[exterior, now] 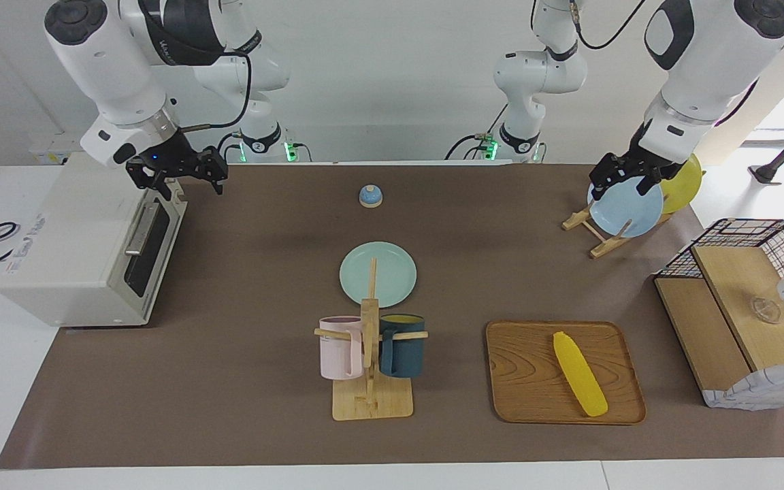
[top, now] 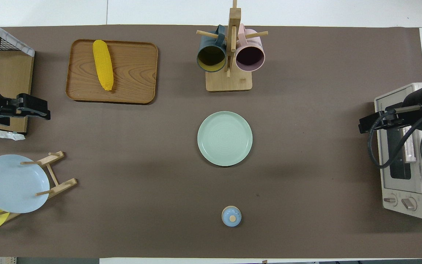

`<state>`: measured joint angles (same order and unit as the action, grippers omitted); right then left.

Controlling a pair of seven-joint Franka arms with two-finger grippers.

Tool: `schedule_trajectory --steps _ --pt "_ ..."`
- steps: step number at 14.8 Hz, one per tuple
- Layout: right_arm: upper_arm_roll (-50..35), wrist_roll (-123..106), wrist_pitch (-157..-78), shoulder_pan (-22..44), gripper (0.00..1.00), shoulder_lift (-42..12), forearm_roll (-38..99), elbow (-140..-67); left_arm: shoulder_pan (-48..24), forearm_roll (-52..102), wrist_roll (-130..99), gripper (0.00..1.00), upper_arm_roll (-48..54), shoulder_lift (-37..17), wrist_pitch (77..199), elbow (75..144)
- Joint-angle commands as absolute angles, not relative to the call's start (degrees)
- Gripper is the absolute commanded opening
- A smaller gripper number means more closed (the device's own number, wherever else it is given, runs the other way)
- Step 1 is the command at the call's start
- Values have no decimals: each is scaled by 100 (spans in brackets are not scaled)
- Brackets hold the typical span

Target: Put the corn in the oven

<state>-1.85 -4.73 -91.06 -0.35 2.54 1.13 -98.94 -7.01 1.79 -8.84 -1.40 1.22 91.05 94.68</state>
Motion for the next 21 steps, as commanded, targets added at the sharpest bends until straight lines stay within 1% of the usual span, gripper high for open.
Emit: schedule_trajectory --steps 1,9,10,11,12,13,14,18,19,21 --pt "-211 -396 -9149 -62 100 290 220 -9888 -694 53 -879 100 -141 149 9000 9413" --pt "-202 -457 -9158 -123 100 325 220 -9975 -694 53 -879 100 -141 141 9000 9413" --pt "-202 -457 -9263 -106 96 343 220 -10028 -694 53 -879 100 -141 141 9000 9413" --pt "-202 -474 -9455 -132 62 351 220 -10081 -703 53 -879 100 -141 141 9000 9413" --pt "-193 -483 -9483 -141 21 360 220 -10098 -694 53 -879 100 -141 141 9000 9413" --pt "-176 -492 -9501 -141 2 360 202 -10116 -703 53 -879 100 -141 141 9000 9413" --pt "-150 -536 -9510 -158 0 369 185 -10151 -703 53 -879 100 -141 141 9000 9413" --pt "-141 -941 -9571 -588 0 483 123 -10458 -694 53 -879 100 -141 141 9000 9413" --pt "-132 -923 -9693 -702 0 544 88 -10616 -694 53 -879 100 -141 149 9000 9413" --pt "-141 -923 -10255 -800 0 667 -375 -11011 -694 53 -879 100 -141 149 9000 9413"
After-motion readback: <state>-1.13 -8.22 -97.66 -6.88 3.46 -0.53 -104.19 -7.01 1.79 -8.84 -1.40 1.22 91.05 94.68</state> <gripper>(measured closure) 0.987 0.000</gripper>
